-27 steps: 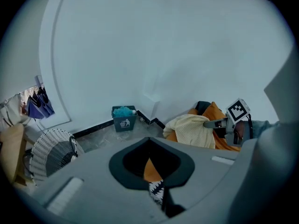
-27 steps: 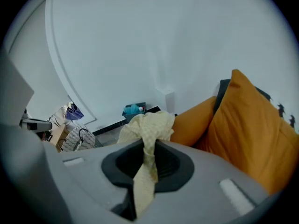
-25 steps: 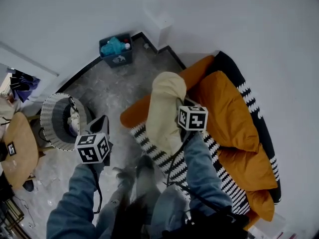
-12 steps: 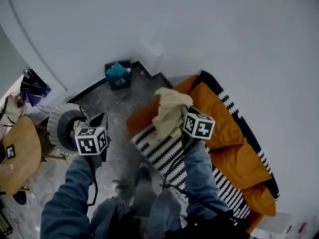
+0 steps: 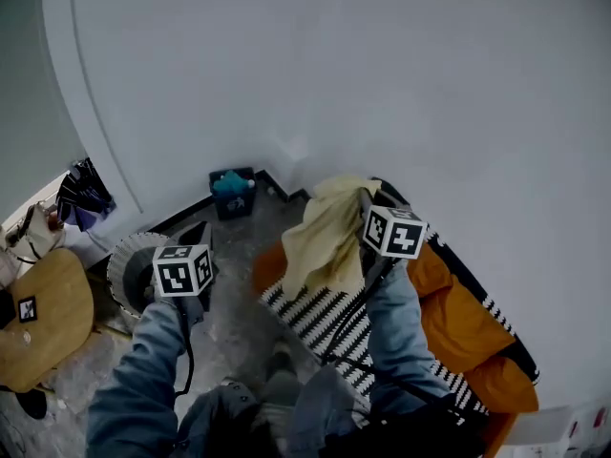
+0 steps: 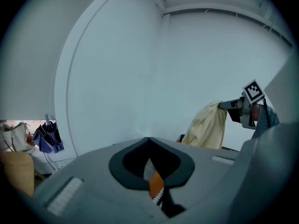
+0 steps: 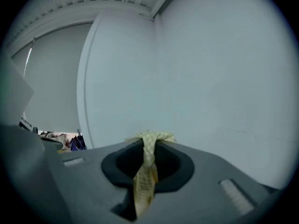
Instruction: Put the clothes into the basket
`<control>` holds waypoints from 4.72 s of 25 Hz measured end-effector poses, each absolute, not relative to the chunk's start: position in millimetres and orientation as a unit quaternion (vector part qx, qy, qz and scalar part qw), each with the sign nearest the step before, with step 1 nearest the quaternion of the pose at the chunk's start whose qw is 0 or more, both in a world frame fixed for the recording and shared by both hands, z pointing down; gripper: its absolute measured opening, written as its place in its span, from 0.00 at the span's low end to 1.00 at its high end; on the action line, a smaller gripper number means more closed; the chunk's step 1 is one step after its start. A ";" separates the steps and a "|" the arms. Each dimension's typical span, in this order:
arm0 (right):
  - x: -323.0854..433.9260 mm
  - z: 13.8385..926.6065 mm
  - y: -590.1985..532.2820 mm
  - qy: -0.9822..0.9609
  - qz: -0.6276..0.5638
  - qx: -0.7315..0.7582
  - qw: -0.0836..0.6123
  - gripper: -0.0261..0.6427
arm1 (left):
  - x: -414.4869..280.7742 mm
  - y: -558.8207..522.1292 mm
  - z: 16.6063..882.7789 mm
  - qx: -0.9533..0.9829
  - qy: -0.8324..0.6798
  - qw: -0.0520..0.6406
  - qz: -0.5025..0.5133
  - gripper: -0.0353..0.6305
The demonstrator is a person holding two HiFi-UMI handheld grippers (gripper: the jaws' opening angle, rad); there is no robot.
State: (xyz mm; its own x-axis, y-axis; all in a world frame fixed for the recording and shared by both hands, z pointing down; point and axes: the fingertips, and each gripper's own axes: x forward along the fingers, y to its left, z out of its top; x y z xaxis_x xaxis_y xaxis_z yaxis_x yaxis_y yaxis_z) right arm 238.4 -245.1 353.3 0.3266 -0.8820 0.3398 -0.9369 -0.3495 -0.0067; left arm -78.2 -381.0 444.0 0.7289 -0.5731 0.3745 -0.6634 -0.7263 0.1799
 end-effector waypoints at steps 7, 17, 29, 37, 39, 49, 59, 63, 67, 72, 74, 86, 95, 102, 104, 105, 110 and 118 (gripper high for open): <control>189.6 282.8 -264.0 -0.586 0.085 0.801 0.091 0.12 | -126.5 -392.1 400.4 0.919 -0.355 0.134 0.110 0.06; 114.6 216.9 -321.0 -0.639 0.034 0.766 0.061 0.12 | -219.0 -425.2 347.4 0.900 -0.417 0.108 0.069 0.06; -27.5 204.4 -404.6 -0.725 0.029 0.685 0.067 0.12 | -358.2 -435.1 337.1 0.857 -0.501 0.104 0.055 0.06; -114.5 220.6 -467.2 -0.783 0.049 0.617 0.065 0.12 | -430.8 -439.2 355.7 0.814 -0.564 0.131 0.054 0.06; -135.6 227.6 -482.2 -0.798 0.055 0.596 0.067 0.12 | -444.6 -443.5 361.8 0.802 -0.578 0.135 0.060 0.06; -232.7 251.3 -552.8 -0.864 0.065 0.492 0.086 0.12 | -481.4 -469.3 371.6 0.759 -0.633 0.136 0.072 0.06; -298.3 310.5 -598.8 -0.899 0.094 0.410 0.119 0.12 | -525.5 -476.2 422.2 0.695 -0.688 0.189 0.088 0.06; -319.0 372.1 -604.0 -0.904 0.131 0.378 0.151 0.12 | -538.2 -472.8 454.3 0.671 -0.701 0.218 0.104 0.06; -333.7 435.4 -610.9 -0.899 0.174 0.357 0.184 0.12 | -543.7 -471.3 483.5 0.653 -0.706 0.245 0.122 0.06; -344.1 502.5 -613.5 -0.888 0.214 0.342 0.219 0.12 | -542.2 -467.5 521.8 0.641 -0.700 0.278 0.145 0.06; -350.4 526.6 -612.2 -0.883 0.228 0.336 0.235 0.12 | -544.4 -465.9 534.8 0.636 -0.700 0.290 0.150 0.06; -372.4 633.6 -604.1 -0.861 0.271 0.301 0.307 0.13 | -548.8 -453.9 622.2 0.599 -0.698 0.357 0.163 0.06; -351.5 684.1 -607.3 -0.810 0.290 0.337 0.382 0.33 | -545.5 -457.3 644.6 0.593 -0.694 0.377 0.155 0.06; -337.1 670.8 -605.1 -0.810 0.298 0.354 0.359 0.32 | -530.4 -458.7 640.3 0.605 -0.684 0.378 0.150 0.06; -333.1 666.1 -603.1 -0.811 0.297 0.359 0.353 0.32 | -527.4 -459.7 635.4 0.610 -0.683 0.373 0.149 0.06; -330.5 664.0 -601.5 -0.812 0.297 0.361 0.350 0.32 | -526.3 -459.5 632.8 0.612 -0.682 0.370 0.149 0.06; -312.1 643.2 -591.6 -0.809 0.294 0.388 0.328 0.30 | -524.0 -450.9 614.7 0.623 -0.681 0.356 0.147 0.06; -245.6 574.0 -553.3 -0.795 0.279 0.469 0.264 0.12 | -520.2 -417.1 570.9 0.644 -0.681 0.326 0.123 0.06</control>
State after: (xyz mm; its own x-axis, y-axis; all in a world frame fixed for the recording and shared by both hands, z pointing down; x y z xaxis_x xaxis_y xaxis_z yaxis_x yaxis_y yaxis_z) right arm -245.6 -553.3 574.0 -0.4204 -0.5982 0.6822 -0.8935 0.4038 -0.1965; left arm -520.2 -417.1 570.9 0.0412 -0.7968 0.6029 -0.9572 0.1414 0.2524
